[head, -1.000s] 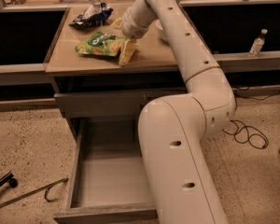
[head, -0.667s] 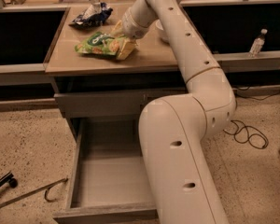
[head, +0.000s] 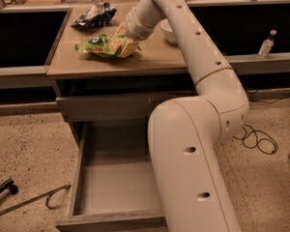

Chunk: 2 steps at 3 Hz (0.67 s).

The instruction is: Place green rice chip bag into middle drawer

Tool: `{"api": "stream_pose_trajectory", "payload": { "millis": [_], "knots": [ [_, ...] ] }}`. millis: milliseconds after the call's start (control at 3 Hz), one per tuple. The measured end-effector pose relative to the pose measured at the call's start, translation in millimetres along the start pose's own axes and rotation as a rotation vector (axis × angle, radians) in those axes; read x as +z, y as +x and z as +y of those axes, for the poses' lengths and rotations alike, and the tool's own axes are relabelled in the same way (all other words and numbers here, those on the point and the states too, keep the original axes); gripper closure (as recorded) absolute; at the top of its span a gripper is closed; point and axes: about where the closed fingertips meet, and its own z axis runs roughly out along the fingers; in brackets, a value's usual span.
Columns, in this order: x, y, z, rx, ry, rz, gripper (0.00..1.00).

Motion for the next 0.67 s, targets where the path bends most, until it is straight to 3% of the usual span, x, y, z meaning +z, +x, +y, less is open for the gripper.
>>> {"api": "stream_pose_trajectory", "payload": {
  "millis": [333,667],
  "knots": [
    [-18.7,-13.3,14.1,0.011,-0.004,-0.056,1.00],
    [-82.7,-36.3,24.4,0.018,0.106,-0.097,1.00]
  ]
}}
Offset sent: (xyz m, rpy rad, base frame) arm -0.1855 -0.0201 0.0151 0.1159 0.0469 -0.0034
